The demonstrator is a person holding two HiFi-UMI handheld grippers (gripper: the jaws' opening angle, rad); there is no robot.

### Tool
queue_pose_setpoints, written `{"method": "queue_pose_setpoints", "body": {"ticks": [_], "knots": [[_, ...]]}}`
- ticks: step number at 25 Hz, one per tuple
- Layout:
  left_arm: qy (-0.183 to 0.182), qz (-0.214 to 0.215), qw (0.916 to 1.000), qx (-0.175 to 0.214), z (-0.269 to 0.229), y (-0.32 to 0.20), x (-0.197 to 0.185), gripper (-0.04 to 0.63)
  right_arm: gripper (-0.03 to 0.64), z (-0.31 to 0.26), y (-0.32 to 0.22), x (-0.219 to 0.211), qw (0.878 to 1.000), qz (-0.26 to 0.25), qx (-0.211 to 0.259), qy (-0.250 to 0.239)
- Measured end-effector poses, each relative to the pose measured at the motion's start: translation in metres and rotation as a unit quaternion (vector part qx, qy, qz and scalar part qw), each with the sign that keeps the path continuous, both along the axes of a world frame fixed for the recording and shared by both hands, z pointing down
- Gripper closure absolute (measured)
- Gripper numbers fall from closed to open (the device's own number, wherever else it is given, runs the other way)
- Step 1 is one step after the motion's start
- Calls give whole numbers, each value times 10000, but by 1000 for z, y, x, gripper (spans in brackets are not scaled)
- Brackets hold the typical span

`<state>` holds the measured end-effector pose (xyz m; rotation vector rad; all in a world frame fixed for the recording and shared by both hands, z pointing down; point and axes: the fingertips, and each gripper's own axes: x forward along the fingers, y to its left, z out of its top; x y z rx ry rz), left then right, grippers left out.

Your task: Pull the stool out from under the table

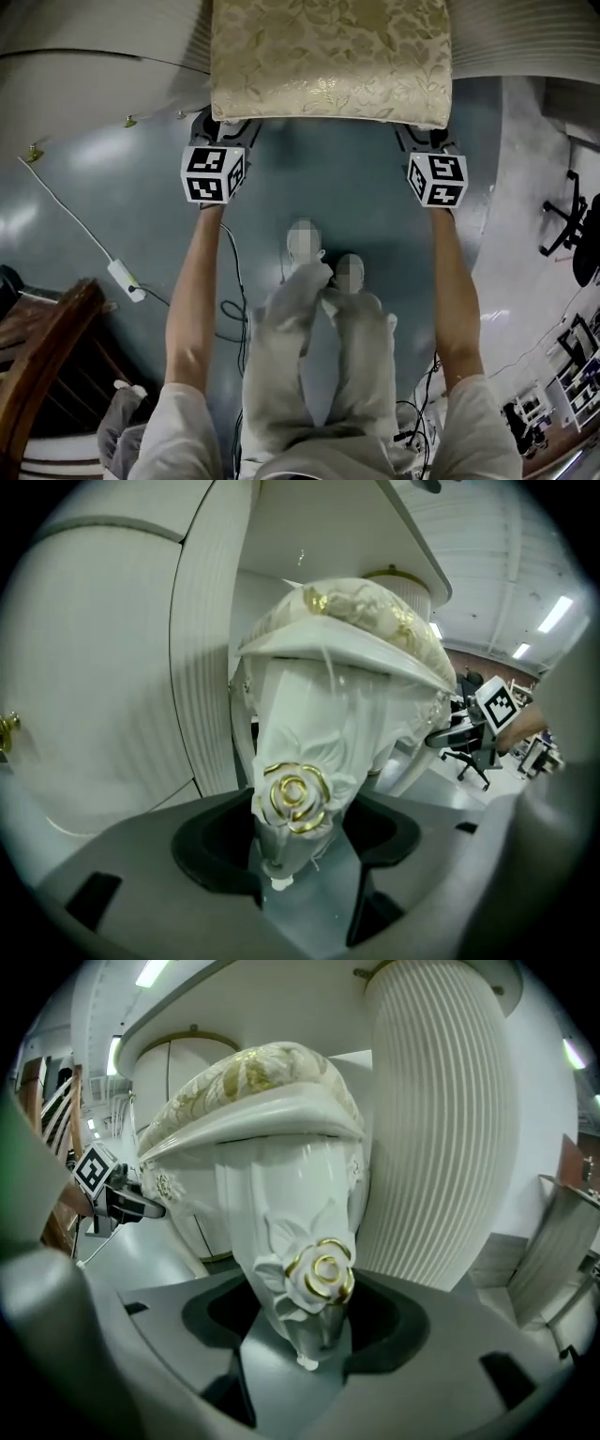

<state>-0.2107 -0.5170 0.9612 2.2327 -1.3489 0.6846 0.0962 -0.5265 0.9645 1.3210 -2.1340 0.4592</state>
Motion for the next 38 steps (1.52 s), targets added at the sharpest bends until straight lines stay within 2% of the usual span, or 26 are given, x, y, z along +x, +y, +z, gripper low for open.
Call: {"method": "queue_pose_setpoints", "body": {"ticks": [17, 25, 31, 33, 38], "knots": [[-125, -26, 9998, -145, -3, 4, -1, 318, 352, -2, 4, 0, 9999, -32, -108, 91], [-161, -136, 9995, -249, 3, 97, 16, 319, 351, 3, 84, 17, 9994, -226, -180, 164], [-170, -330, 9990, -258, 1, 224, 27, 319, 351, -1, 198, 26, 9987, -445, -170, 182], [-166, -388, 9988, -236, 0, 239, 28, 321, 350, -3, 210, 27, 9985, -492, -150, 180], [-217, -439, 9985, -261, 2, 237, 27, 322, 351, -1, 206, 26, 9982, -566, -131, 172]]}}
